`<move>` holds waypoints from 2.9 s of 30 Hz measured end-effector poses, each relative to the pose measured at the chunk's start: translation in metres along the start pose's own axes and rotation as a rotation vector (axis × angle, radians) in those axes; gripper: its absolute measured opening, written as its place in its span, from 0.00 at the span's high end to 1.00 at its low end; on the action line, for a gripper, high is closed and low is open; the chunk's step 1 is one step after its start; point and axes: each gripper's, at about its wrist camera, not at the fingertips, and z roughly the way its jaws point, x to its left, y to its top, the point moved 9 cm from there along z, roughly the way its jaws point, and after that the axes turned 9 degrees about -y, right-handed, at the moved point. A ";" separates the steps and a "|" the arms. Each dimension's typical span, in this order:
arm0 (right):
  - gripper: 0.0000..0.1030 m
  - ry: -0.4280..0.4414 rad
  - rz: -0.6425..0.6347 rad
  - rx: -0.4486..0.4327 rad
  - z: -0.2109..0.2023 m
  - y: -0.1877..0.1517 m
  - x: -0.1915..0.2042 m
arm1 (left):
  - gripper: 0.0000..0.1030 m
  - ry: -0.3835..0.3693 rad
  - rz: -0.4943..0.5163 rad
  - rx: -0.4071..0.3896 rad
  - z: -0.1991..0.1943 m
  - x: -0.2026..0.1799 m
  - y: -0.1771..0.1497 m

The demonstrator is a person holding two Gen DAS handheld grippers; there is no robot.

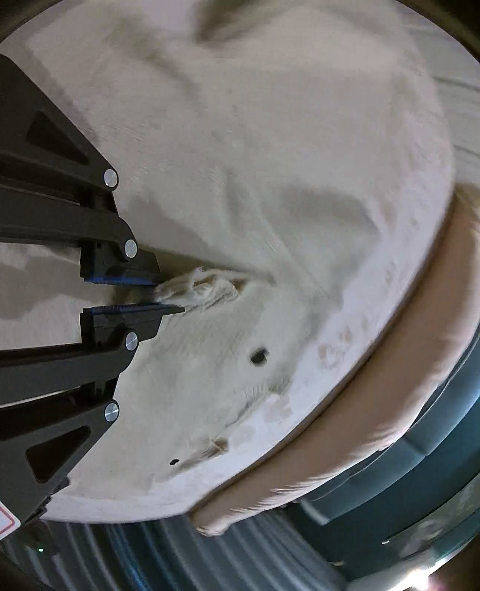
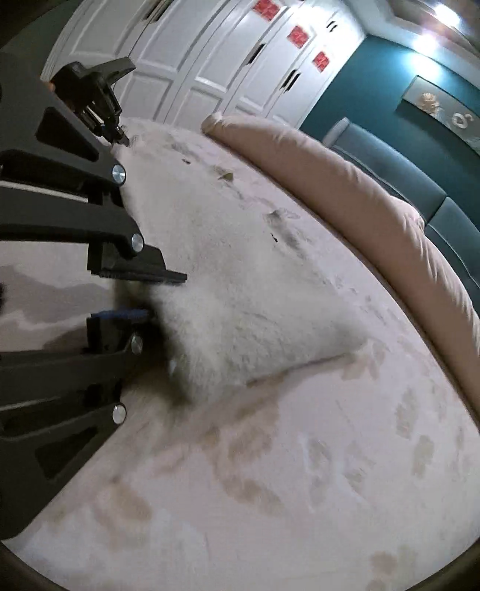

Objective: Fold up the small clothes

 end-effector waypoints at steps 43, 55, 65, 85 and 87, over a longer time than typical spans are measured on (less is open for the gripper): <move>0.91 -0.337 -0.378 -0.053 0.004 0.013 -0.021 | 0.85 0.101 0.191 -0.065 -0.007 0.006 -0.014; 0.75 -0.259 -0.479 -0.037 -0.004 -0.074 0.029 | 0.27 0.276 -0.136 -0.314 -0.204 0.162 0.058; 0.63 -0.243 -0.505 -0.045 0.002 -0.079 0.033 | 0.27 0.426 -0.465 -0.444 -0.291 0.349 0.136; 0.61 -0.235 -0.495 -0.045 0.003 -0.080 0.034 | 0.94 0.123 0.153 -0.372 -0.252 0.111 0.201; 0.60 -0.228 -0.491 -0.044 0.003 -0.080 0.034 | 0.94 0.007 0.228 -0.342 -0.237 0.041 0.187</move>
